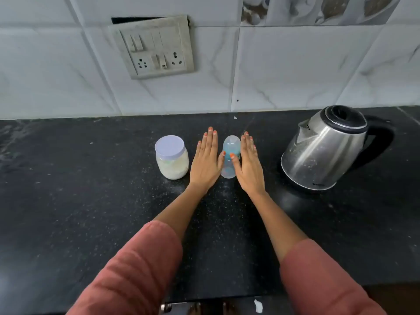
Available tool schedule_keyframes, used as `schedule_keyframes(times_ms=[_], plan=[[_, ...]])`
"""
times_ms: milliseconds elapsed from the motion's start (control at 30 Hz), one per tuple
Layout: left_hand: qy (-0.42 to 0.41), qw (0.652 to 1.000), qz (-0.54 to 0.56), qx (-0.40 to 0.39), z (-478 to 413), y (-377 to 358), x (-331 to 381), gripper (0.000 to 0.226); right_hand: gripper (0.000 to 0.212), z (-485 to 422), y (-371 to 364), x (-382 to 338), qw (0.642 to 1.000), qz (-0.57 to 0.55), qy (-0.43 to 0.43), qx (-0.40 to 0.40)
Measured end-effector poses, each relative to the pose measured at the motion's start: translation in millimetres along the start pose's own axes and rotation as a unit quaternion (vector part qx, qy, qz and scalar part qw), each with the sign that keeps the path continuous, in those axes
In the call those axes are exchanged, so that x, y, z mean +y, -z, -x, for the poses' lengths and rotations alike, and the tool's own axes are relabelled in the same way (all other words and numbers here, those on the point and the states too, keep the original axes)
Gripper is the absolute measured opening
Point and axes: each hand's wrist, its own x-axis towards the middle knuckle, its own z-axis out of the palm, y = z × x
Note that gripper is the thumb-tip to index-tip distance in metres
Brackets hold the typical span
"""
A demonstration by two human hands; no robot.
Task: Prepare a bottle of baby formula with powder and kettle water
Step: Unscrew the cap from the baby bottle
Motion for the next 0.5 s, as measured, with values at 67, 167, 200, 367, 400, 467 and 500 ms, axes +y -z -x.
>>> schedule_keyframes(times_ms=[67,167,200,367,400,467,500], plan=[[0.014,0.997,0.057,-0.048,2.0,-1.3,-1.1,0.058,0.068,3.6,-2.1,3.5,0.998,-0.048,-0.036,-0.017],[0.033,0.98,0.152,-0.126,5.4,-7.9,-6.5,0.06,0.073,10.1,-8.3,9.1,0.99,-0.1,-0.08,-0.063],[0.049,0.969,0.193,-0.148,6.0,-8.3,-6.5,0.062,0.075,10.3,-10.5,11.2,0.987,-0.115,-0.092,-0.068],[0.118,0.925,0.307,-0.189,5.3,-13.5,-9.6,0.066,0.07,7.3,-19.6,20.2,0.97,-0.183,-0.136,-0.081],[0.125,0.917,0.329,-0.188,5.4,-15.2,-9.3,0.064,0.069,7.4,-21.9,20.7,0.965,-0.199,-0.145,-0.086],[0.158,0.892,0.384,-0.178,4.6,-17.7,-9.3,0.062,0.065,7.9,-26.4,22.3,0.96,-0.221,-0.156,-0.079],[0.174,0.885,0.398,-0.169,4.1,-19.4,-9.9,0.061,0.063,8.1,-27.8,22.5,0.958,-0.228,-0.158,-0.07]])
